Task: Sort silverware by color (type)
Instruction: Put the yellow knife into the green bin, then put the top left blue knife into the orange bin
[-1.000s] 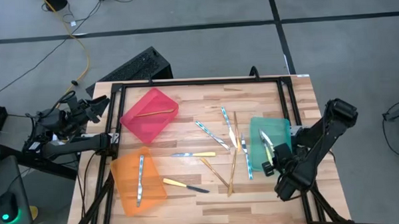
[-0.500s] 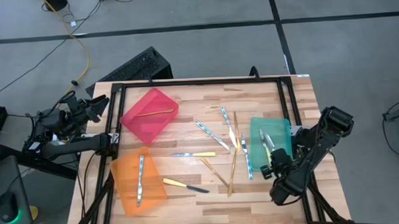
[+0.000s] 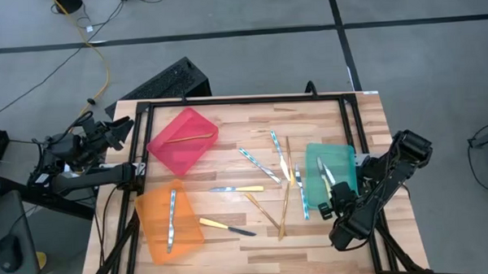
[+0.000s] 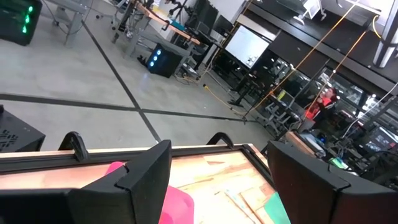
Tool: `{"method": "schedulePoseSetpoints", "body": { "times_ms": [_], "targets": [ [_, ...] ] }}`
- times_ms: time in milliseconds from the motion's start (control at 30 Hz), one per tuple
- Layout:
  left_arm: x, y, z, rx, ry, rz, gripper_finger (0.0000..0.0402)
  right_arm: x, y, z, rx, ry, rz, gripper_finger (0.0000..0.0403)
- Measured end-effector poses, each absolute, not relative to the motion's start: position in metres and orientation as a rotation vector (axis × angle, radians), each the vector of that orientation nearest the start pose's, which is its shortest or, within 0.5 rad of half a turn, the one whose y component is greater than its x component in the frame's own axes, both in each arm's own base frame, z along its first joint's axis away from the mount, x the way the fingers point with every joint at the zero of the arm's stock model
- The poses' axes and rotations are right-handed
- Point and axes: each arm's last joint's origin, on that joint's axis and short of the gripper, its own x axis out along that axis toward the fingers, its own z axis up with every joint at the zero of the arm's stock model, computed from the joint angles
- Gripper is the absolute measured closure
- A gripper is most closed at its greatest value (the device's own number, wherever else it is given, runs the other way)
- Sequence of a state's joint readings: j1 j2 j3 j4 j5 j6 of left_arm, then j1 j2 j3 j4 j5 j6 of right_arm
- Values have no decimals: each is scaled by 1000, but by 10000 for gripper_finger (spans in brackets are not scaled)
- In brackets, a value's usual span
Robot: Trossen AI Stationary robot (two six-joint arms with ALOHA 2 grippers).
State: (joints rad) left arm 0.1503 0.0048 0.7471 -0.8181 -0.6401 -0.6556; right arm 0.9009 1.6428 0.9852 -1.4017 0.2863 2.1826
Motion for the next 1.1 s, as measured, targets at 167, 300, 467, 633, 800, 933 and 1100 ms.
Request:
{"method": "schedulePoseSetpoints", "body": {
  "times_ms": [167, 300, 467, 633, 800, 933, 1100],
  "targets": [
    [-16, 15, 308, -602, -186, 784, 155, 146, 171, 180, 482, 1061, -1265, 269],
    [-16, 15, 308, -602, -186, 784, 155, 147, 169, 181, 478, 1062, -1264, 261],
    [-16, 15, 308, -603, -185, 782, 155, 149, 167, 191, 479, 997, -1220, 233],
    [-15, 15, 308, -605, -182, 770, 155, 150, 161, 214, 483, 916, -1146, 209],
    [-15, 14, 307, -604, -165, 756, 155, 154, 156, 247, 477, 736, -999, 206],
    [-15, 14, 306, -603, -160, 758, 155, 165, 152, 275, 436, 564, -868, 212],
    [-15, 14, 306, -602, -160, 758, 155, 191, 150, 306, 296, 371, -751, 215]
  ]
}}
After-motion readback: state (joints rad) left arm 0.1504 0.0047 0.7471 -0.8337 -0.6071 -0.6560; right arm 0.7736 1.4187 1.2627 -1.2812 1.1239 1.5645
